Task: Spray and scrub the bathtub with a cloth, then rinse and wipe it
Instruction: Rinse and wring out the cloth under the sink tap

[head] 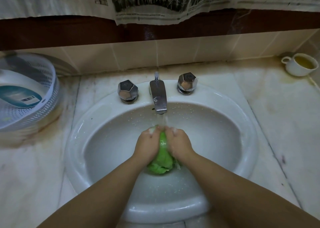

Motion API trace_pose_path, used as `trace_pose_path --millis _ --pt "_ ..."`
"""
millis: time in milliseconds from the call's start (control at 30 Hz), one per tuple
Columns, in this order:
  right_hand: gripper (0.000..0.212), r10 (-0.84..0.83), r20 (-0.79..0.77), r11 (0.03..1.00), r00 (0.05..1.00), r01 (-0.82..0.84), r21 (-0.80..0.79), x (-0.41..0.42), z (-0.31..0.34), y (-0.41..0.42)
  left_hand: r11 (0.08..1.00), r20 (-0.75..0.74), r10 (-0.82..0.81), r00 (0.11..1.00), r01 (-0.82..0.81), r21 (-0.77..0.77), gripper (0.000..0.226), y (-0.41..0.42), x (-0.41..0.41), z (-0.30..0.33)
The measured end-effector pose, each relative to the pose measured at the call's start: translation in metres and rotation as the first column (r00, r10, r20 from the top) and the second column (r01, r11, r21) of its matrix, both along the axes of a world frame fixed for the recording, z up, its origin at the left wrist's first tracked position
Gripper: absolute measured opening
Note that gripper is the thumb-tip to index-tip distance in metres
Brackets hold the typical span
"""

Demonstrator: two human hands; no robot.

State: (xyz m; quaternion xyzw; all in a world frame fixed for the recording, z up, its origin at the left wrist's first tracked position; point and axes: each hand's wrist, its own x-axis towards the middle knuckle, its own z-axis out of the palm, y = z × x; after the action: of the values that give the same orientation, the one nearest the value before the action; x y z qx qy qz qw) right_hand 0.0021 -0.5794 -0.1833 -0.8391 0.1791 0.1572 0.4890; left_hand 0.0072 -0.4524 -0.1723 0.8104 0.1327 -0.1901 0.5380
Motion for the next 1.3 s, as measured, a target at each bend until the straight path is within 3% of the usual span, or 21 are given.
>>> trace_pose_path --millis 100,200,267,300,433,500,567,667,733,800,867,967,1067,1133,1200,1300 --pt "0.044 0.012 0.065 0.999 0.998 -0.015 0.05 -0.004 -0.001 0.004 0.999 -0.086 0.052 0.995 -0.053 -0.013 0.054 0.0 0.008 0.002" --pt "0.029 0.044 0.092 0.984 0.995 -0.059 0.169 -0.013 -0.005 0.001 0.982 -0.147 0.082 0.986 -0.105 -0.159 0.044 0.002 0.016 -0.003" --pt "0.056 0.144 0.103 0.972 0.984 -0.161 0.172 -0.019 -0.004 -0.002 0.915 -0.236 0.157 0.959 -0.231 -0.33 0.032 0.0 0.019 0.0" --pt "0.06 0.178 0.125 0.971 0.976 -0.195 0.14 -0.02 -0.002 -0.003 0.88 -0.256 0.186 0.948 -0.277 -0.386 0.028 -0.002 0.019 0.003" --pt "0.032 0.077 0.126 0.994 0.989 -0.086 0.067 -0.013 0.005 -0.002 0.831 -0.275 0.164 0.947 -0.283 -0.48 0.029 -0.004 0.011 0.004" --pt "0.018 0.024 0.08 0.998 0.997 -0.029 0.06 -0.008 0.007 0.001 0.85 -0.25 0.169 0.953 -0.269 -0.453 0.031 -0.003 0.006 0.006" --pt "0.026 -0.023 0.061 0.997 0.998 0.019 0.07 -0.002 0.009 0.003 0.891 -0.168 0.124 0.978 -0.184 -0.415 0.044 0.0 0.004 0.004" --pt "0.036 -0.167 0.045 0.977 0.985 0.159 0.145 0.008 0.012 -0.004 0.947 0.07 -0.136 0.988 0.151 -0.282 0.051 0.003 -0.005 0.001" --pt "0.038 -0.255 -0.023 0.919 0.967 0.249 0.307 0.009 0.007 -0.008 0.956 0.174 -0.233 0.957 0.259 -0.139 0.052 0.002 -0.008 -0.005" --pt "0.033 -0.321 -0.127 0.811 0.939 0.342 0.475 0.008 0.007 -0.006 0.977 0.217 -0.202 0.955 0.213 -0.028 0.041 -0.003 -0.003 -0.009" --pt "0.021 -0.339 -0.188 0.767 0.922 0.386 0.512 0.008 0.004 -0.004 0.993 0.119 -0.117 0.986 0.118 0.002 0.028 -0.01 0.004 -0.008" --pt "0.013 -0.239 -0.18 0.846 0.954 0.295 0.443 0.006 0.011 -0.006 0.998 -0.025 -0.059 0.998 0.06 0.034 0.022 -0.014 0.009 -0.012" --pt "0.058 -0.118 -0.165 0.854 0.979 0.185 0.486 -0.002 0.01 -0.01 0.994 0.005 -0.07 0.998 0.069 0.09 0.012 -0.008 0.016 -0.013" --pt "0.085 0.075 -0.077 0.884 0.994 -0.03 0.467 -0.008 0.011 -0.014 1.0 -0.024 0.024 0.999 -0.024 -0.002 0.016 -0.002 0.022 -0.014" --pt "0.078 0.211 0.028 0.908 0.977 -0.206 0.365 -0.01 0.009 -0.018 0.976 -0.108 0.15 0.983 -0.164 -0.145 0.026 0.0 0.023 -0.011" --pt "0.041 0.201 0.126 0.939 0.971 -0.227 0.257 -0.007 0.011 -0.018 0.949 -0.156 0.214 0.964 -0.243 -0.203 0.038 -0.001 0.025 -0.007"
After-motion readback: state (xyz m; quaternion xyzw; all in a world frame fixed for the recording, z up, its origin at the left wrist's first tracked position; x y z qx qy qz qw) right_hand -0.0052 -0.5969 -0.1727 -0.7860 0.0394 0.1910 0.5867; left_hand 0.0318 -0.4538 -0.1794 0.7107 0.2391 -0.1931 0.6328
